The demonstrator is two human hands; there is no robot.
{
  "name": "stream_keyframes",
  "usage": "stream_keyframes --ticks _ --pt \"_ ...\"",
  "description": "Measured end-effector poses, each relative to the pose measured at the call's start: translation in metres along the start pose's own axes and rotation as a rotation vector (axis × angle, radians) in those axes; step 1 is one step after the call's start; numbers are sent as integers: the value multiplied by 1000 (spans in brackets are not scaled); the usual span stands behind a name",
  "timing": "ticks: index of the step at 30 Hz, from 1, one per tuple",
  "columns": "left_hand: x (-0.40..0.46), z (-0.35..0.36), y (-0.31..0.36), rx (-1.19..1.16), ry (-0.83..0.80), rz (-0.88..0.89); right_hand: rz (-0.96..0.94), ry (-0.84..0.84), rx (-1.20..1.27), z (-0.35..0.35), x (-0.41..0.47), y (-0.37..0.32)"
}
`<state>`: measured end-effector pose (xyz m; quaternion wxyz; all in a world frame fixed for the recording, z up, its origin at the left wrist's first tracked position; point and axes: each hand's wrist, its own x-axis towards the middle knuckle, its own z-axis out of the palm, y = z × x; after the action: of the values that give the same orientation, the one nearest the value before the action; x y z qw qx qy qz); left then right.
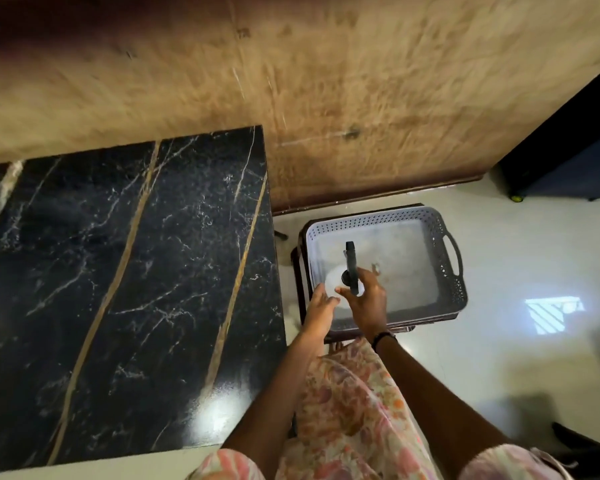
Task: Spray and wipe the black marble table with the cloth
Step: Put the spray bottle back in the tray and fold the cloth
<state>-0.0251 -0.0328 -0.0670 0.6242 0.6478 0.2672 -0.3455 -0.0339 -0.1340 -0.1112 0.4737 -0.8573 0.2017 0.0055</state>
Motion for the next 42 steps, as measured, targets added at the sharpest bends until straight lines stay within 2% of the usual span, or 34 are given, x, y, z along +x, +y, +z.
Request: stream_keyframes --ticks 7,12,18,21,23,25,27,29,32,35,38,42 --pt "34 4 -3 -49 49 -36 5 18 49 17 24 8" --pt "47 6 -2 42 20 -23 6 51 12 22 35 10" --pt "41 7 9 115 -6 -27 24 -108 -59 7 43 6" --pt "24 3 21 129 22 60 -38 -191 -155 -11 40 3" --pt "4 -5 32 117 41 162 -76 -100 -152 -29 30 0" --pt "-18 -17 41 106 59 239 -110 70 -133 -51 18 -11" --pt "-35 -32 45 83 78 293 -219 207 -164 -71 8 -30" --pt "-52 -51 47 48 95 347 -357 258 -211 -83 0 -60" --pt "-76 -78 53 -44 134 393 -549 178 -243 -73 -9 -108" --pt "-98 -110 52 -165 192 426 -697 4 -227 -36 -23 -151" --pt "-115 -143 46 -245 248 428 -782 -182 -248 7 -37 -187" --pt "-137 -226 24 -305 341 440 -859 -374 -319 80 -71 -240"
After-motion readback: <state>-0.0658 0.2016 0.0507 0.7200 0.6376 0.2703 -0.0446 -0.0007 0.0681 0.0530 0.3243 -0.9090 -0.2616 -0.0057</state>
